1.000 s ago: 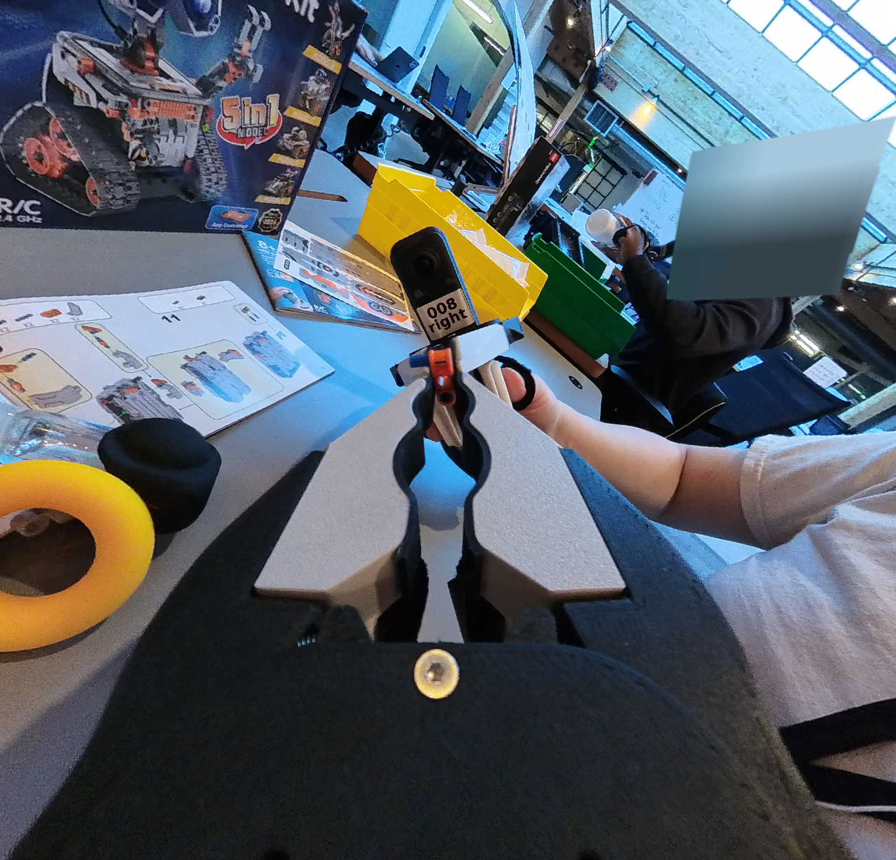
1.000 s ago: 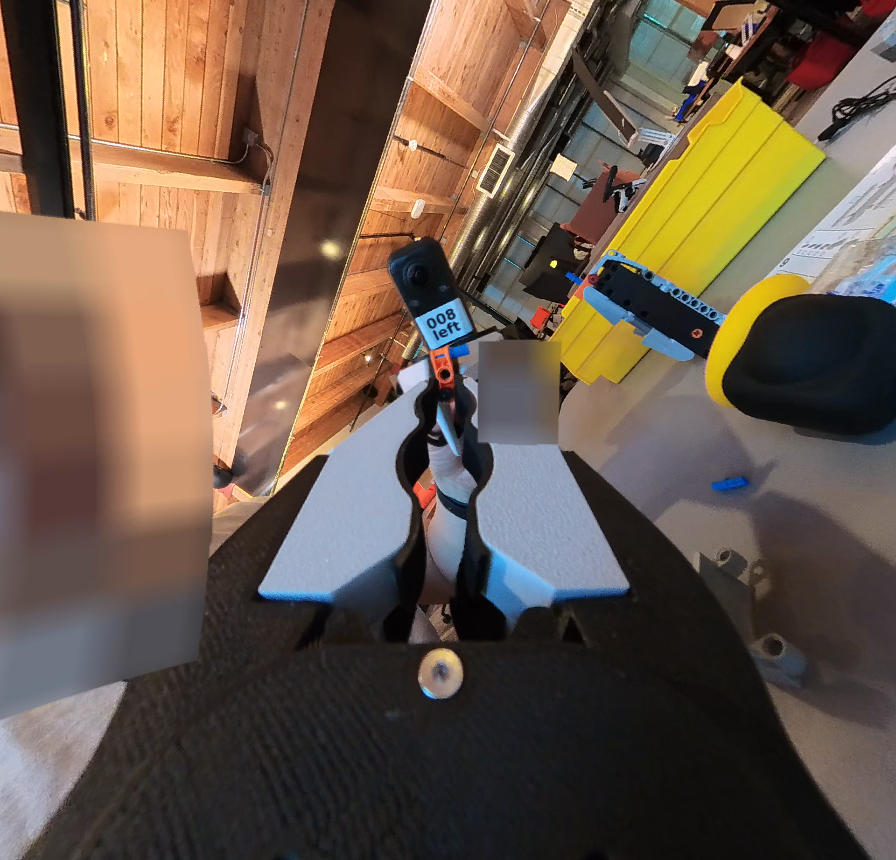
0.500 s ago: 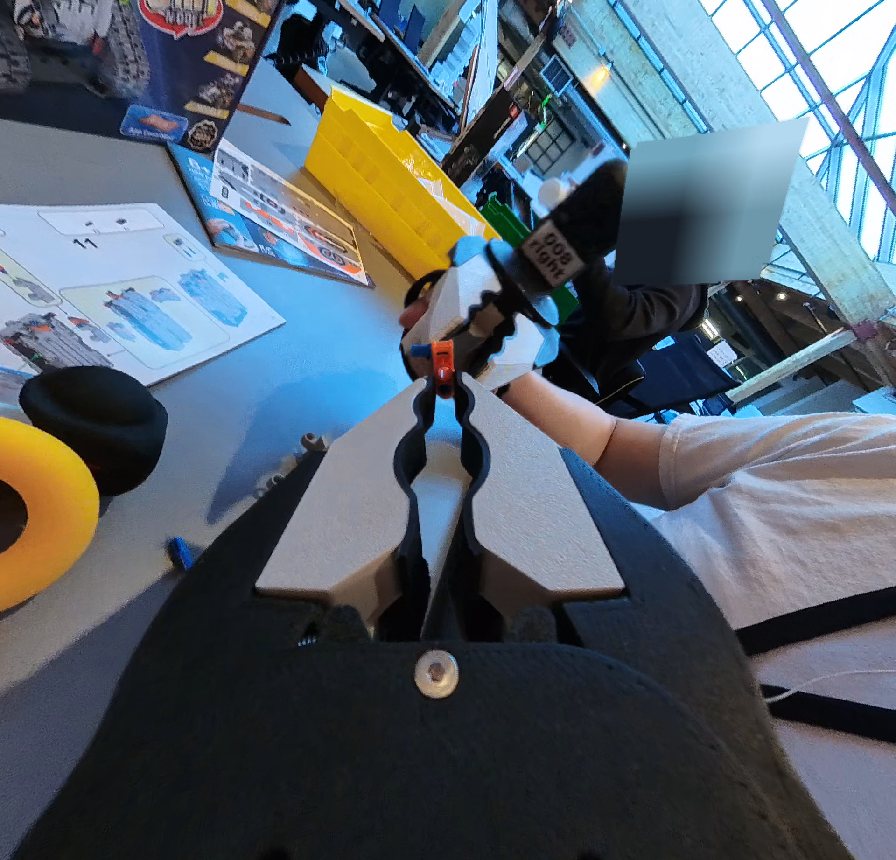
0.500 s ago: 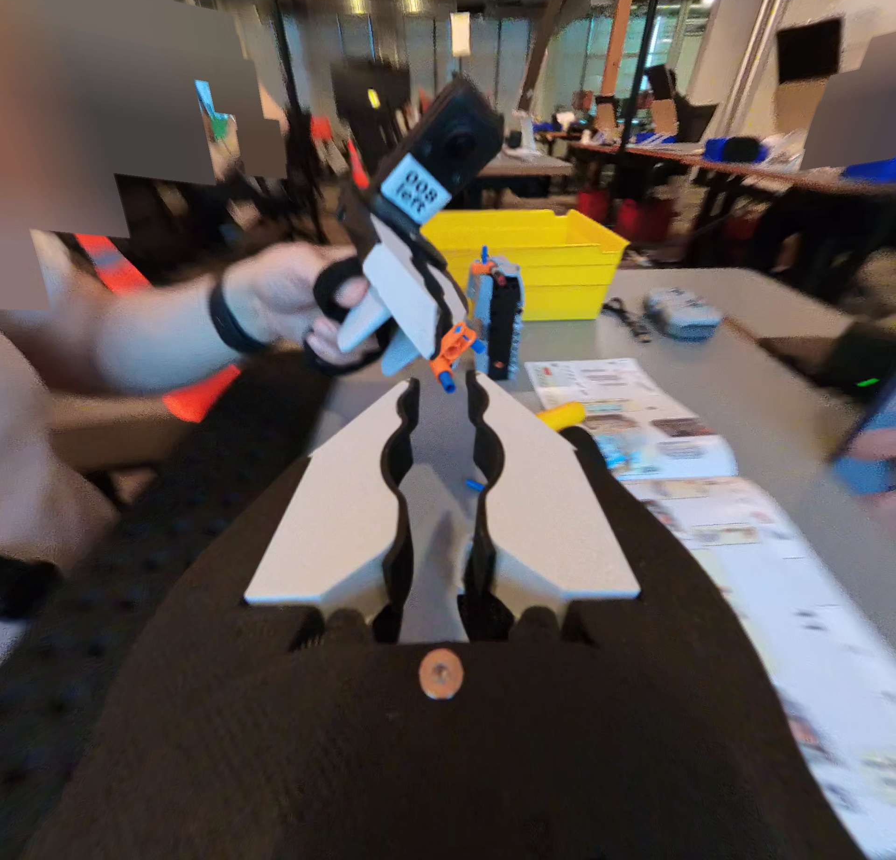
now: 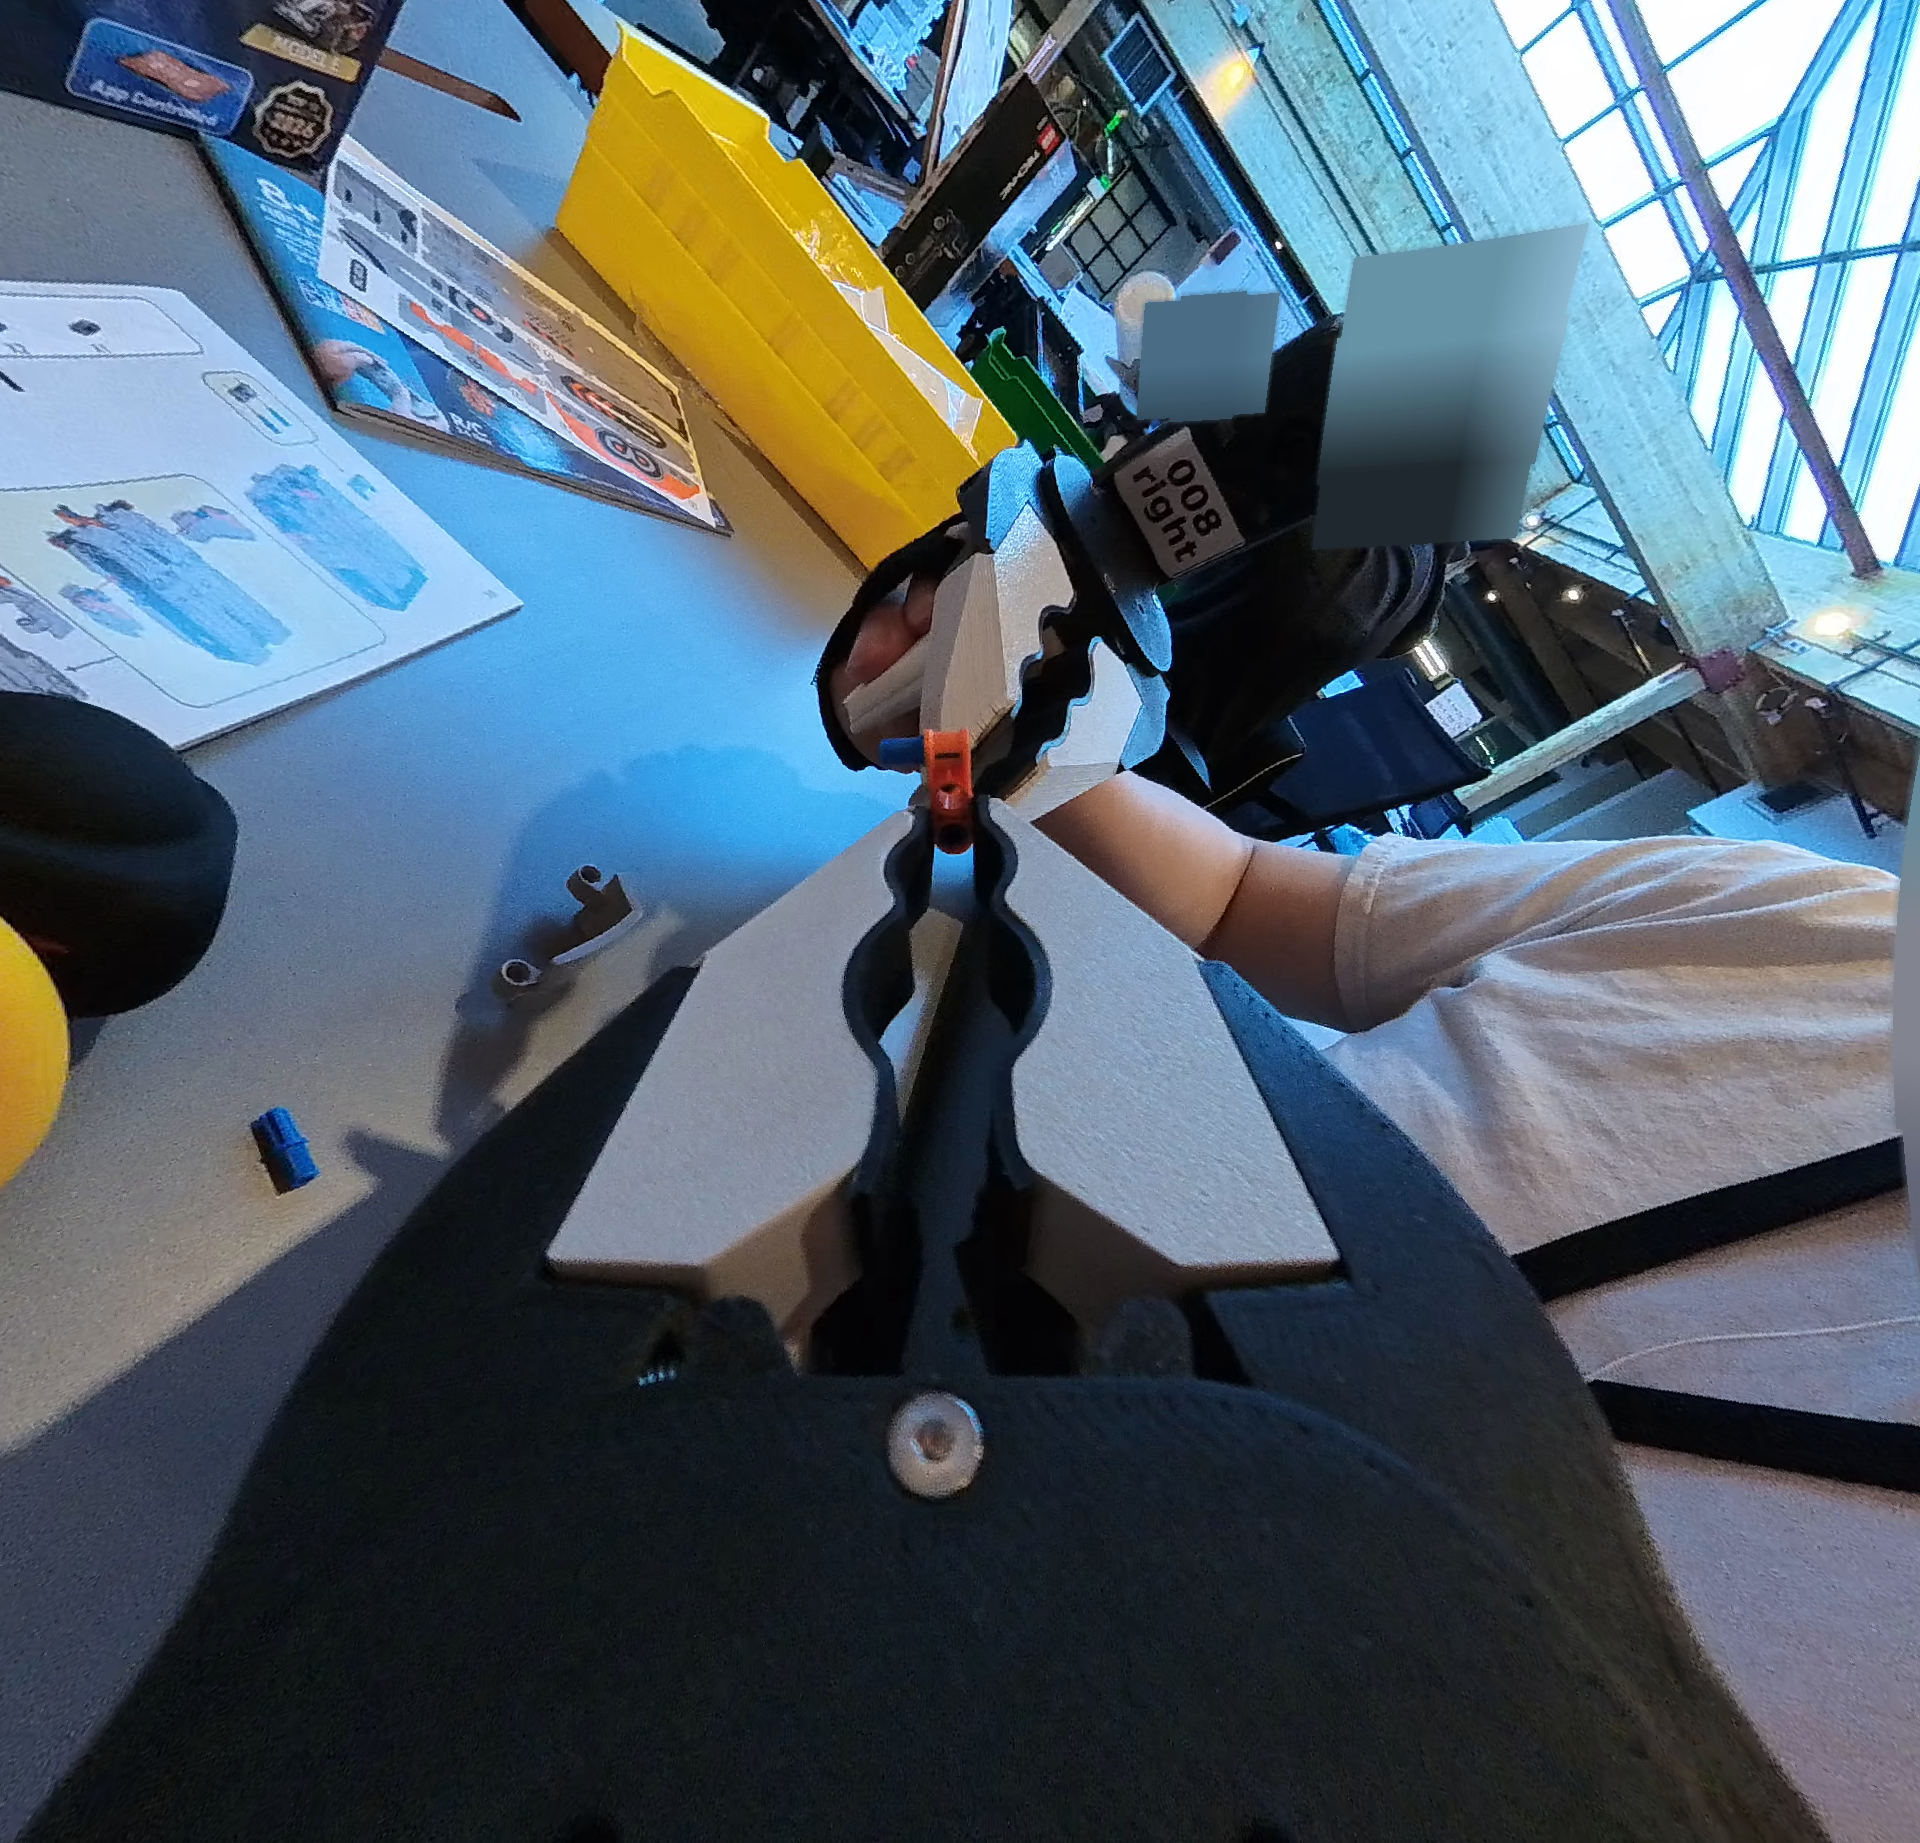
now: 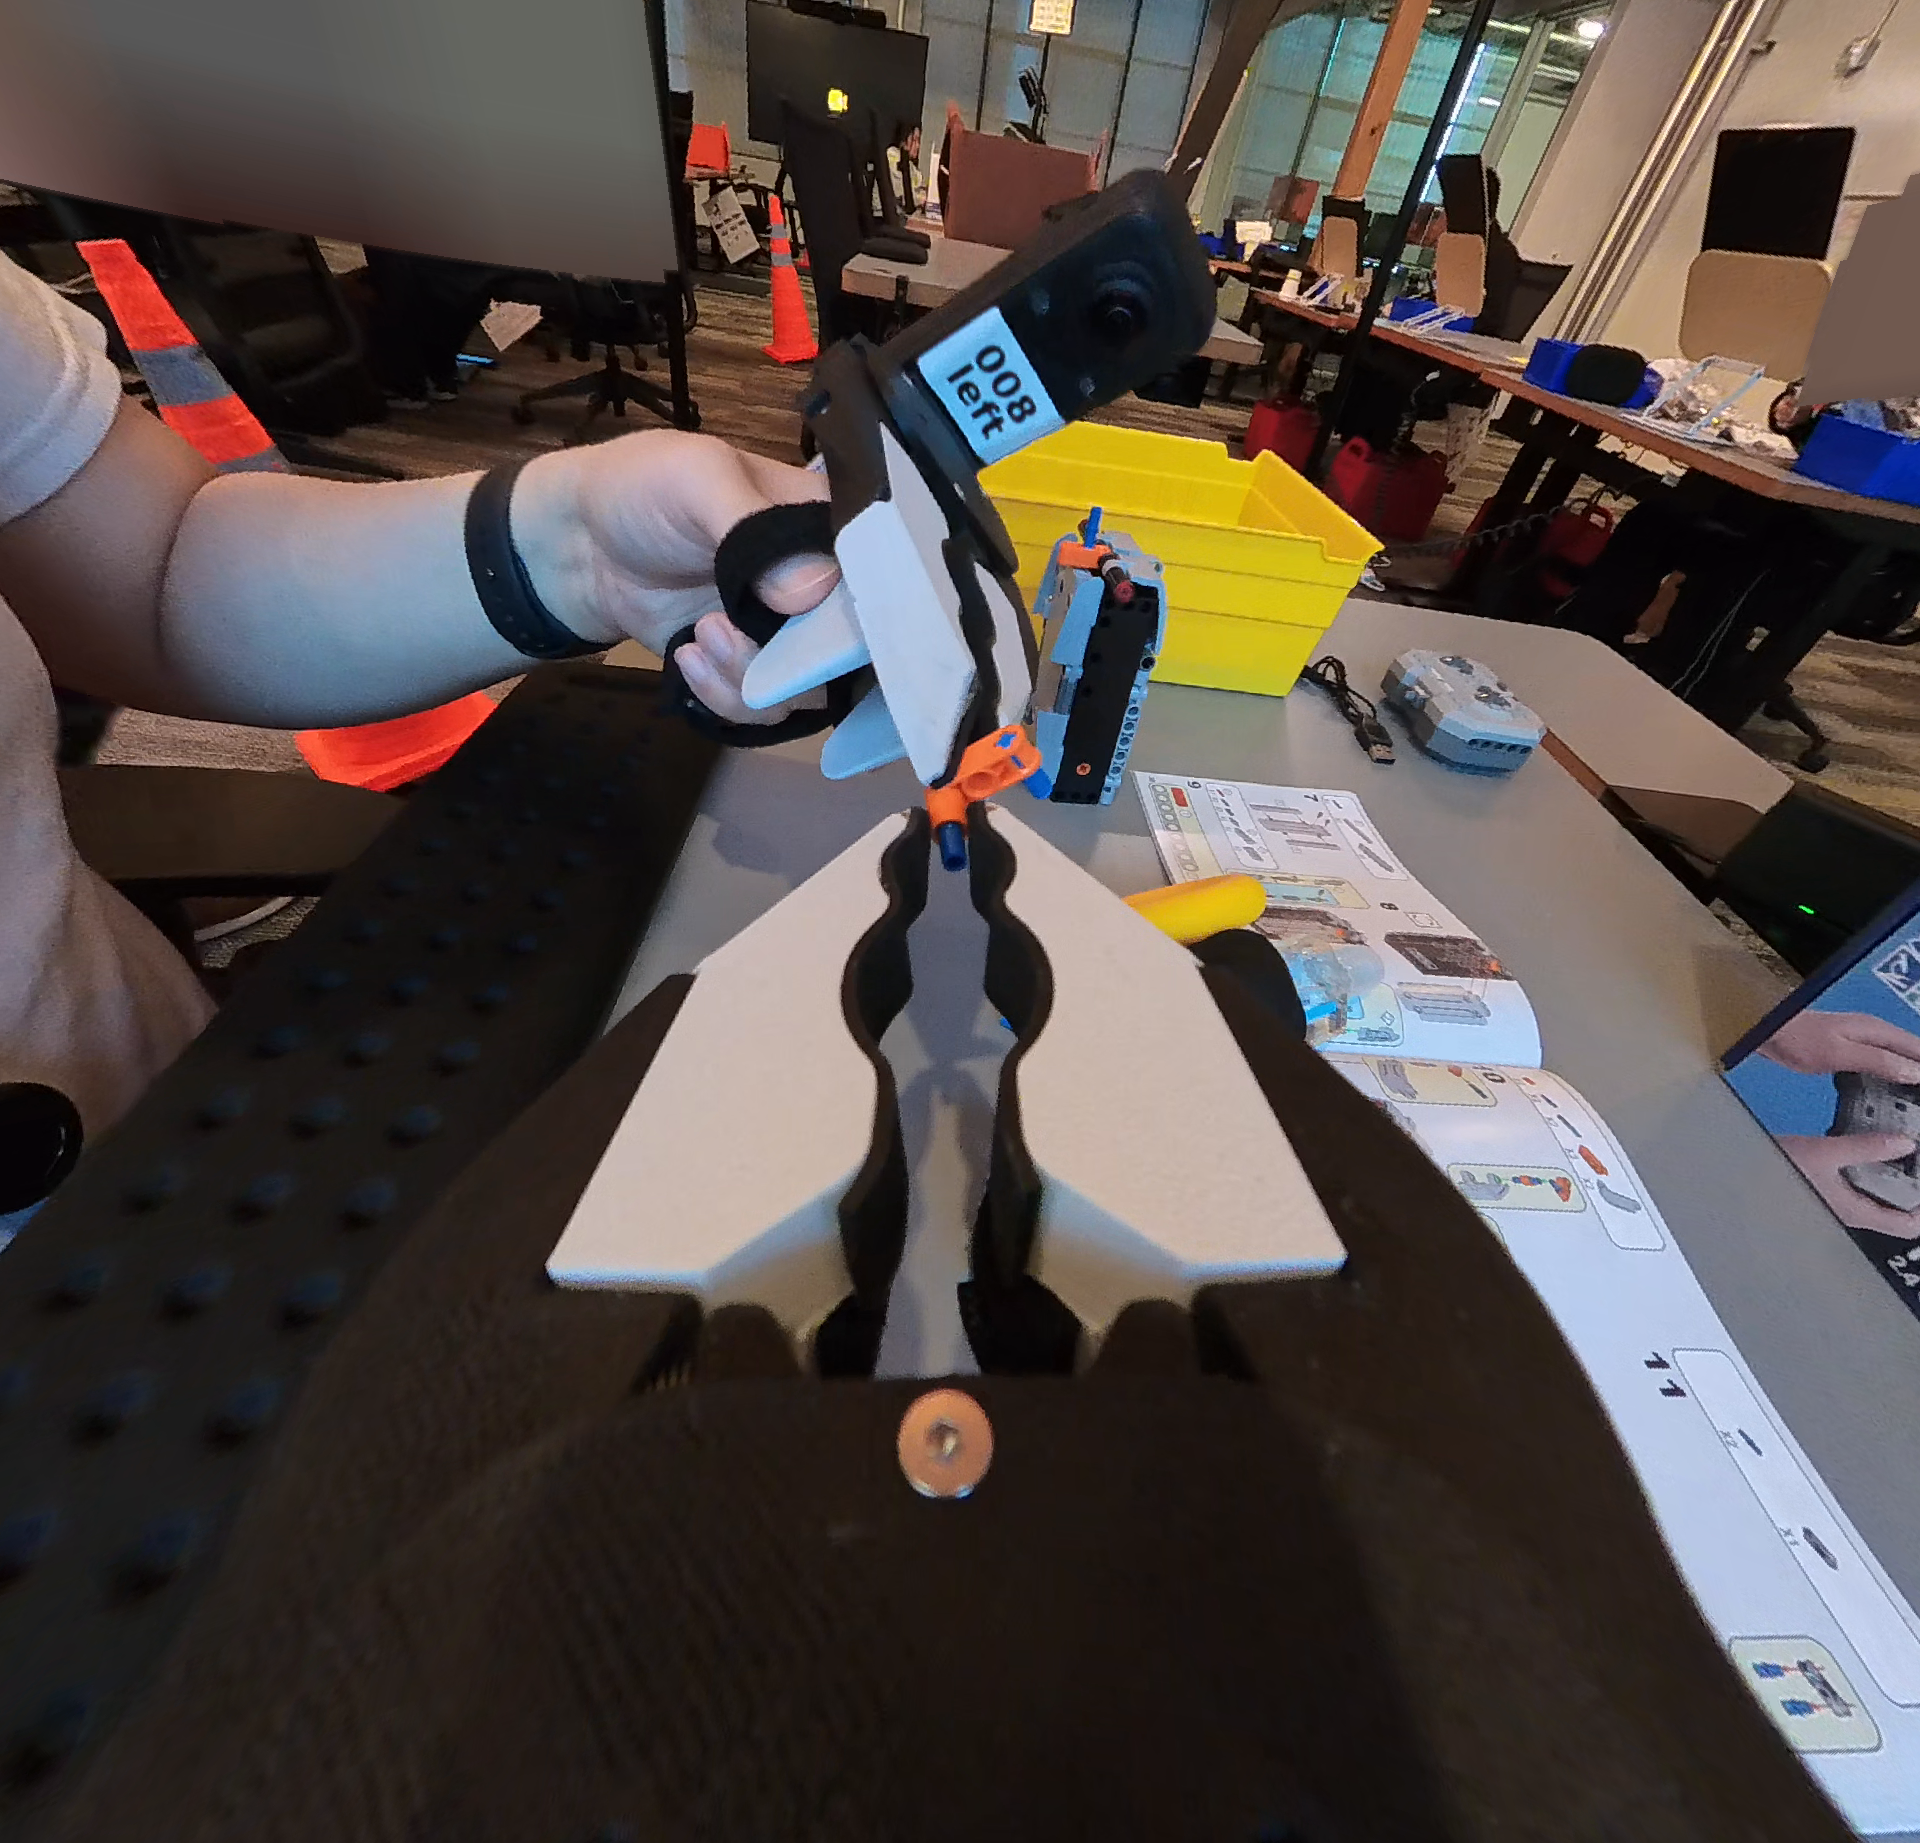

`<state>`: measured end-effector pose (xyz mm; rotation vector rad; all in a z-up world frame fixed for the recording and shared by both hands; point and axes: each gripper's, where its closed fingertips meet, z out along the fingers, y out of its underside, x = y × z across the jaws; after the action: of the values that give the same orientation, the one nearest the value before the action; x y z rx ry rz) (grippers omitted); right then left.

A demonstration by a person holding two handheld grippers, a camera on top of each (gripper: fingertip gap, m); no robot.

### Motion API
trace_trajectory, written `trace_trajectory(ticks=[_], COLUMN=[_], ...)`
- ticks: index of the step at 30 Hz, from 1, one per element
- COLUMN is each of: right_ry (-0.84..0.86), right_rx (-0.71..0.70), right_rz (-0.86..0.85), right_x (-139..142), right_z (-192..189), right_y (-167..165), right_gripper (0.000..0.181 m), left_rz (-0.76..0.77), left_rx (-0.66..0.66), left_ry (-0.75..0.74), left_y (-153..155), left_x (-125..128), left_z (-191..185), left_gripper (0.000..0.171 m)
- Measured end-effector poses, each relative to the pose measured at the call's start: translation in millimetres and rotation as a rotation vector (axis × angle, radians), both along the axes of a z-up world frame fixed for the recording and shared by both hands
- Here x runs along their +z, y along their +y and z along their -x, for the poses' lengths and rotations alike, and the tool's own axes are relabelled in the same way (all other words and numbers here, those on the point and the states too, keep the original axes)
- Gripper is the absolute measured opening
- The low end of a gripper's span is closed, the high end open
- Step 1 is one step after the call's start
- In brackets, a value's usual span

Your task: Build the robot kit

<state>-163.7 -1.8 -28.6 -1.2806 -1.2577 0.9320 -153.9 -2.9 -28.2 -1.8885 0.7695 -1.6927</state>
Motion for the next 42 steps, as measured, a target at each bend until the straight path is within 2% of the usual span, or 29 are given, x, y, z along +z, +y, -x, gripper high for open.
trace_trajectory(ticks=[12, 16, 20, 25, 34, 42], right_ry=[-0.039, -0.025, -0.052, -0.118, -0.136, -0.123], right_rx=[-0.034, -0.032, -0.071, -0.132, -0.212, -0.223], right_rz=[0.008, 0.071, 0.031, 0.003, -0.001, -0.005], right_x=[-5.7, -10.3, -21.2, -37.9, -43.8, -41.5], right_z=[-1.3, 0.8, 1.2, -1.5, -7.6, -8.8], right_y=[2.6, 8.4, 13.5, 23.4, 37.5, 39.4], right_gripper=[0.006, 0.006, 0.021, 0.023, 0.022, 0.02], left_rz=[-0.015, -0.03, -0.071, -0.107, -0.02, -0.014], left_rx=[0.034, 0.088, 0.174, 0.28, 0.3, 0.304], left_ry=[-0.004, -0.027, 0.001, 0.067, -0.029, -0.027], left_y=[3.0, 8.7, 19.9, 38.0, 44.4, 44.4], left_x=[-5.5, -9.8, -19.8, -30.0, -22.9, -23.4], left_z=[-1.4, 1.3, 8.0, 18.9, 29.0, 33.5], left_gripper=[0.005, 0.005, 0.005, 0.005, 0.005, 0.005])
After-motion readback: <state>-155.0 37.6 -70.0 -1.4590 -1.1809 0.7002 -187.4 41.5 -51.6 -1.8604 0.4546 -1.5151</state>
